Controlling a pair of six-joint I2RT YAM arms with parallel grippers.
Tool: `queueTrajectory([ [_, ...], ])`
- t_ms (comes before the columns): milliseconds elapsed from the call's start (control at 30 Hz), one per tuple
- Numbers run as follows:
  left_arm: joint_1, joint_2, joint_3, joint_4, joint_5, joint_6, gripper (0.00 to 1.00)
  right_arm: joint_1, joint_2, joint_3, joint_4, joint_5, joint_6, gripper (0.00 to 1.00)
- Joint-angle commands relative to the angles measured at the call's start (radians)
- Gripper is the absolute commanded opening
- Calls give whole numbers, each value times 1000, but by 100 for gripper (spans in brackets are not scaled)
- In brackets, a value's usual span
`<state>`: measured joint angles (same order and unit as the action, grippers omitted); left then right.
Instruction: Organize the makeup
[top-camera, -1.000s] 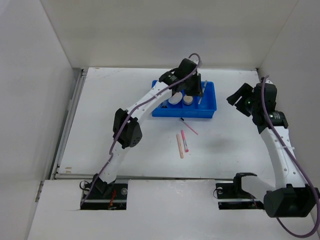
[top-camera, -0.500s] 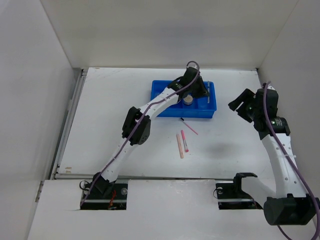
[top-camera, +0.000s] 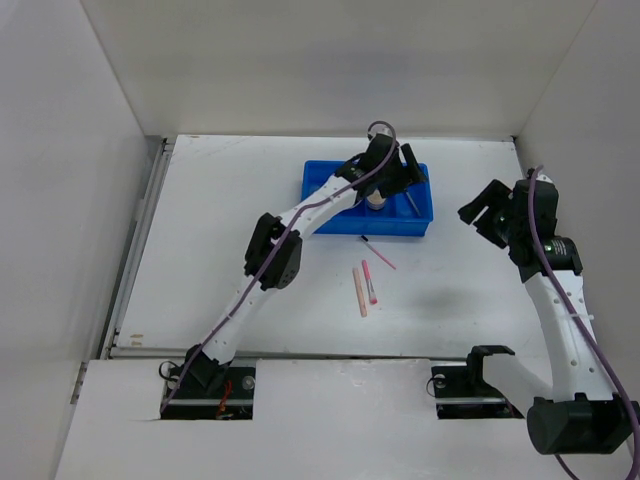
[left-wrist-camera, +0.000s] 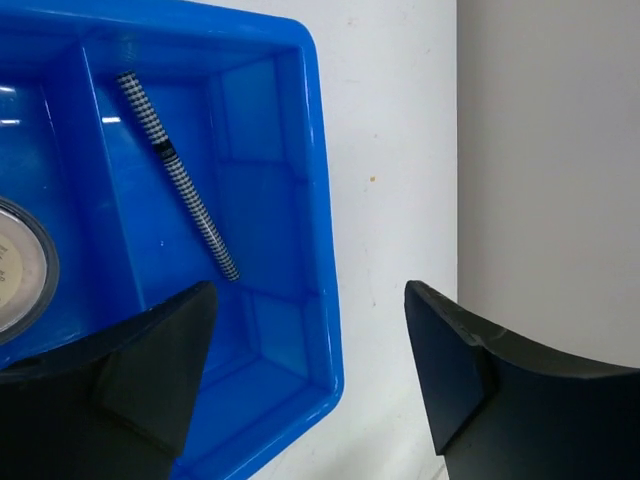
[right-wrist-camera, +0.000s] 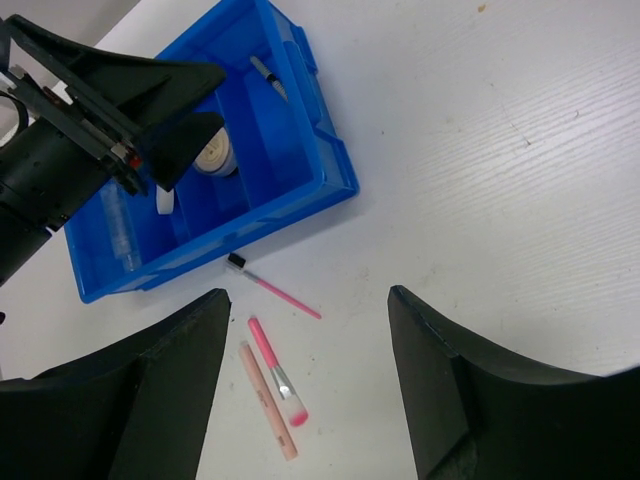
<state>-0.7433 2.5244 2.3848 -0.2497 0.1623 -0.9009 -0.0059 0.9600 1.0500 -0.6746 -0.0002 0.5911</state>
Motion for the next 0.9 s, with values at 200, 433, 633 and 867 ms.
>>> queueTrajectory([
  [200, 12, -90, 8, 0, 87, 40, 74, 0, -21, -11, 13, -13, -49, 72],
  [433, 12, -511, -301, -176, 10, 218, 73, 138, 2, -30, 88, 0, -109, 68],
  [633, 41, -835, -447, -474, -291, 358, 74, 475, 280, -30, 136, 121, -99, 77],
  [867, 67, -1137, -728, -510, -483, 376, 83, 615, 520, -61, 337, 60, -65, 65],
])
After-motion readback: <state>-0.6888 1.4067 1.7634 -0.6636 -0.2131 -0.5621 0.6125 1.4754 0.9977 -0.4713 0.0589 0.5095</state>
